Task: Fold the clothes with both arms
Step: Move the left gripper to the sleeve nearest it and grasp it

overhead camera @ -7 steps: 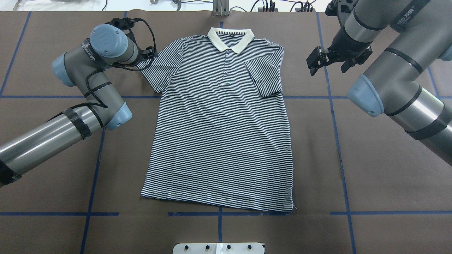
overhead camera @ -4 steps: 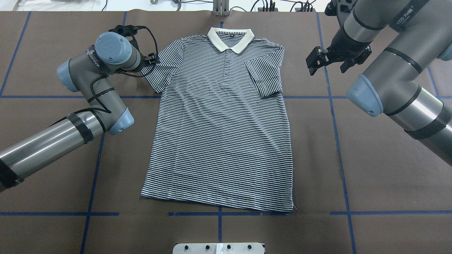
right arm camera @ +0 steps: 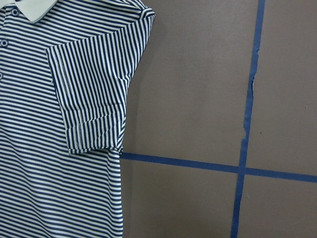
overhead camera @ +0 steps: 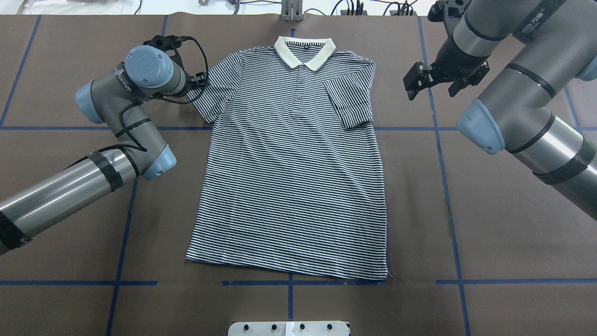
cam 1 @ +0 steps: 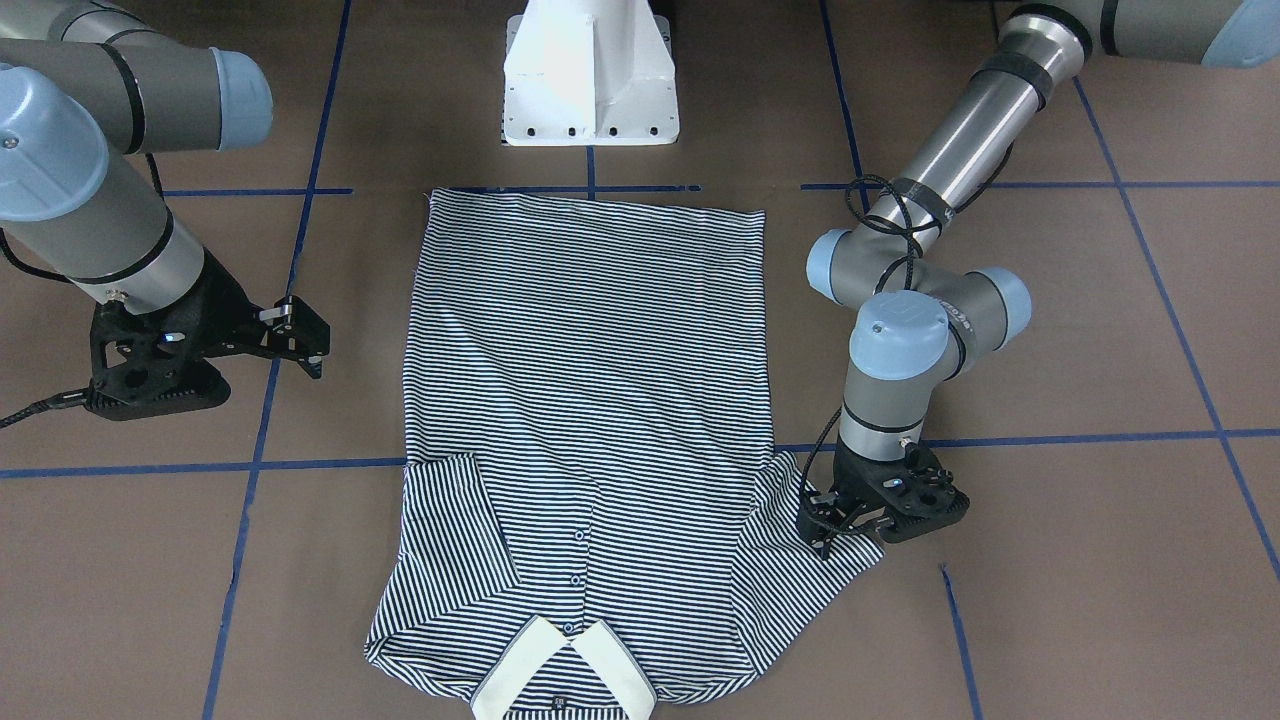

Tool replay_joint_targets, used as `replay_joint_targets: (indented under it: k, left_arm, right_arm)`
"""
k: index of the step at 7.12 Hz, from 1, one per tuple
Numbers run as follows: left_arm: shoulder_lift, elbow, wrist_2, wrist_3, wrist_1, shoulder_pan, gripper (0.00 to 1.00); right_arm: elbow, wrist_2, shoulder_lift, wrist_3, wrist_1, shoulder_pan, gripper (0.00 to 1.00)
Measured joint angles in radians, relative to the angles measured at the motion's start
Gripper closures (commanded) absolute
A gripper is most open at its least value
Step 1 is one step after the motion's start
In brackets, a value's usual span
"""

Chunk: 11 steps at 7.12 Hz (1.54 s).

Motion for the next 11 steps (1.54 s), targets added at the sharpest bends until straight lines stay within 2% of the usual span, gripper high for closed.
replay_joint_targets:
  k: [4,6,7,10,11]
  left_arm:
    - [0.001,0.001,0.007,0.0,-0.002,-0.009,0.19]
    - [0.0,0.003,0.014,-0.001,-0.004,-0.011,0.29]
    - [0.0,0.003,0.015,-0.001,-0.004,-0.011,0.37]
    - [-0.002,0.003,0.015,-0.001,-0.005,-0.009,0.88]
    - [-0.004,0.002,0.015,-0.001,-0.005,-0.009,1.0]
  right_arm:
    - [-0.013,0.0,0.0,0.0,0.003,-0.003,0.0]
    - [-0.02,-0.001,0.0,0.0,0.004,-0.002,0.0]
    - [-0.022,-0.001,-0.001,0.0,0.004,-0.002,0.0]
    - [-0.024,-0.001,0.0,-0.001,0.004,-0.002,0.0]
    - [-0.024,-0.001,-0.001,-0.001,0.004,-0.001,0.0]
